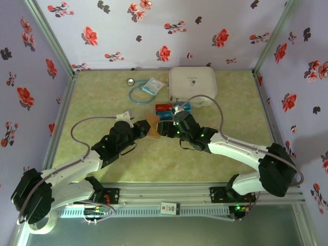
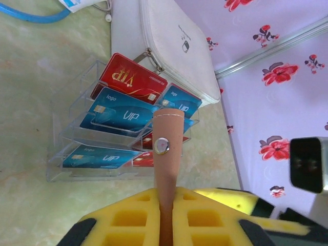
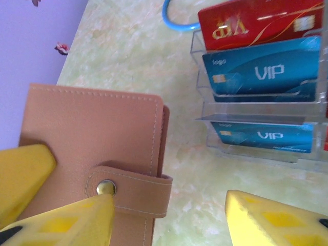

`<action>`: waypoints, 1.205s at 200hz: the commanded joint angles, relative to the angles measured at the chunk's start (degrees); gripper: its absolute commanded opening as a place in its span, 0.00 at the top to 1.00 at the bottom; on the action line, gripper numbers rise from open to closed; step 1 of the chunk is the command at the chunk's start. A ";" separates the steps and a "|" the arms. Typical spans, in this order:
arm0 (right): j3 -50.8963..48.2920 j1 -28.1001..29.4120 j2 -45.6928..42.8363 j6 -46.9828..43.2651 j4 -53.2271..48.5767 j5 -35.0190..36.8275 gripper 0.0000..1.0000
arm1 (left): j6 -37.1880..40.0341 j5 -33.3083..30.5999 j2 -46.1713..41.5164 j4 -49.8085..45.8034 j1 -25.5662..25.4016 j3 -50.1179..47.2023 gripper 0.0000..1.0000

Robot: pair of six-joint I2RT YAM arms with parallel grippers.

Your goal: Put the credit cards into the card holder

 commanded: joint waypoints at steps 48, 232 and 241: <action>2.25 1.00 2.96 0.58 4.57 -1.48 0.41 | -2.84 1.63 1.28 5.10 -0.01 0.69 1.00; -2.52 -2.16 0.00 3.28 -10.39 16.97 0.62 | -2.80 2.31 1.20 5.13 0.01 0.45 1.00; -3.94 -3.07 -2.13 3.53 -10.75 16.45 0.62 | -2.63 2.28 1.30 4.94 -0.03 0.62 1.00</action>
